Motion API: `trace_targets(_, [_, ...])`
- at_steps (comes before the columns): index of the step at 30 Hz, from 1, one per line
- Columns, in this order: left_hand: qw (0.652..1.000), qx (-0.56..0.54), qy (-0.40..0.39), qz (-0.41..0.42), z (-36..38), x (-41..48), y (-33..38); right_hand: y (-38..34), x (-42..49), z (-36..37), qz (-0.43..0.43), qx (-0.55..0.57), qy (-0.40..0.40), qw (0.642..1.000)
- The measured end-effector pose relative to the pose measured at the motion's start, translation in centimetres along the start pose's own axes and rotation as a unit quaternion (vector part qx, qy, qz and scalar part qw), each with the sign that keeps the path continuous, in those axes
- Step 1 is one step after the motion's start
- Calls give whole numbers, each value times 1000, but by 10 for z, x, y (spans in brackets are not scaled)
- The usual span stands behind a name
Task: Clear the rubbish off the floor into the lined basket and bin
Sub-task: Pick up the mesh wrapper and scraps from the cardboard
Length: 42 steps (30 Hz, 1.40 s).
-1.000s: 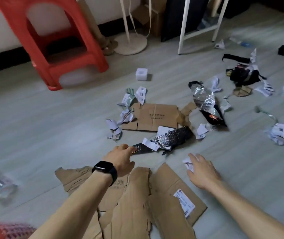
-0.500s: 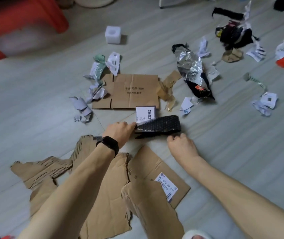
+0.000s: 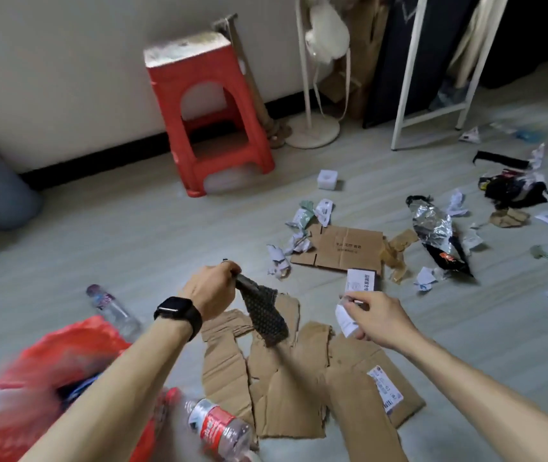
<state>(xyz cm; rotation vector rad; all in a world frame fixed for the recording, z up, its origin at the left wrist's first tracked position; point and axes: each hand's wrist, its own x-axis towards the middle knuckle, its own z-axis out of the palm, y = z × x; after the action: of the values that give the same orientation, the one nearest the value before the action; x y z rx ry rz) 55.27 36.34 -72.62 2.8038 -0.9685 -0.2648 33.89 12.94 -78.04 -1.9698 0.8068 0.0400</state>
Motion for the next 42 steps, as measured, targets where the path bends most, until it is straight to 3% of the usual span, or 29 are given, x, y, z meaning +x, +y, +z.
trace_targets(4, [997, -56, 49, 0, -70, -77, -37, -102, -34, 19, -120, -52, -74, 989])
trace_targets(8, [987, -26, 157, -27, -128, -147, -82, -188, -73, 54, -247, -150, -96, 952])
trace_targets(12, [971, -59, 210, -94, -161, -210, -144, -244, -107, 121, -302, -127, -129, 936])
trace_targets(19, [956, -23, 229, -179, -155, -287, -212, -265, -125, 251, -281, -117, -116, 945])
trace_targets(22, [962, -50, 189, -192, -142, -305, -226, -262, -122, 285, -244, -123, -123, 954])
trace_targets(26, [938, -188, 211, -198, -117, -308, -230, -257, -130, 301, -206, -131, -223, 944])
trace_targets(31, [857, -406, 236, -210, -91, -281, -220, -261, -147, 300, -149, 59, -348, 924])
trace_targets(35, [788, -543, 213, -197, -75, -260, -204, -259, -131, 286, -170, 90, -289, 938])
trace_targets(39, [770, -582, 158, -207, -61, -243, -195, -247, -113, 269, -151, 39, -277, 948])
trace_targets(42, [778, -563, 139, -241, -44, -232, -195, -236, -95, 253, -178, -106, -148, 967])
